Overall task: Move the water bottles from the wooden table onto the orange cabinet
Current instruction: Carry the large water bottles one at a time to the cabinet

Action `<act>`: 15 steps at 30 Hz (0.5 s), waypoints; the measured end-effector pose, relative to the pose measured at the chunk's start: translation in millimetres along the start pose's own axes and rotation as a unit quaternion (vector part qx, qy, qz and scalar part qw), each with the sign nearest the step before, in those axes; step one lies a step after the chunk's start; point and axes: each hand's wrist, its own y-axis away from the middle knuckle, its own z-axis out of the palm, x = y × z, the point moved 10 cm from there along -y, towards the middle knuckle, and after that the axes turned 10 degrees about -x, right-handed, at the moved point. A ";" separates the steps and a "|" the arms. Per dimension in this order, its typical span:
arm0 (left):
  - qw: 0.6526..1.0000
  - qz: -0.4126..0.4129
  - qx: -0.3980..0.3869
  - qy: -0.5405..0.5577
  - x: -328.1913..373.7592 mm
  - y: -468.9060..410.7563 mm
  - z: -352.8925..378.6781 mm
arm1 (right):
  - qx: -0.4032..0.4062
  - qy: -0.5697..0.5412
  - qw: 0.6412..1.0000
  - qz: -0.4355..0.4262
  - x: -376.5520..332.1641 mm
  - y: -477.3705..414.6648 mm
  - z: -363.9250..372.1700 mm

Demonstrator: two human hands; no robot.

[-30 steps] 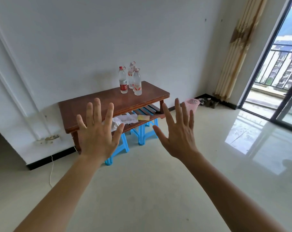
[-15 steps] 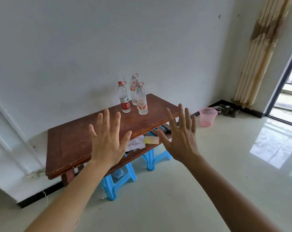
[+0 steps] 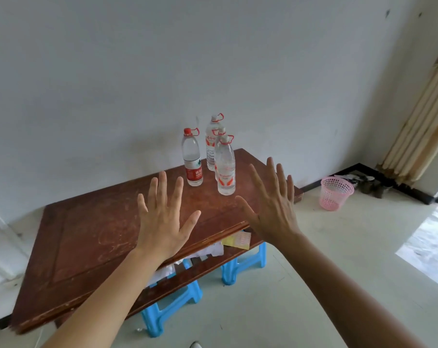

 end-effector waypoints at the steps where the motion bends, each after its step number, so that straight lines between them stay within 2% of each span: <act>1: 1.000 0.007 -0.005 0.000 -2.9 -21.5 12.0 | -0.001 0.003 1.000 -0.001 3.8 -19.4 11.1; 7: 0.999 0.014 -0.022 0.023 -33.6 -164.8 56.3 | -0.028 0.032 0.999 0.009 24.5 -156.3 57.0; 10: 0.999 0.031 -0.026 0.027 -44.0 -231.2 65.5 | -0.010 0.038 0.999 0.011 34.9 -215.0 62.8; 15: 0.995 0.028 -0.070 0.062 -57.0 -311.1 104.9 | -0.028 -0.007 0.998 0.049 61.6 -281.4 97.3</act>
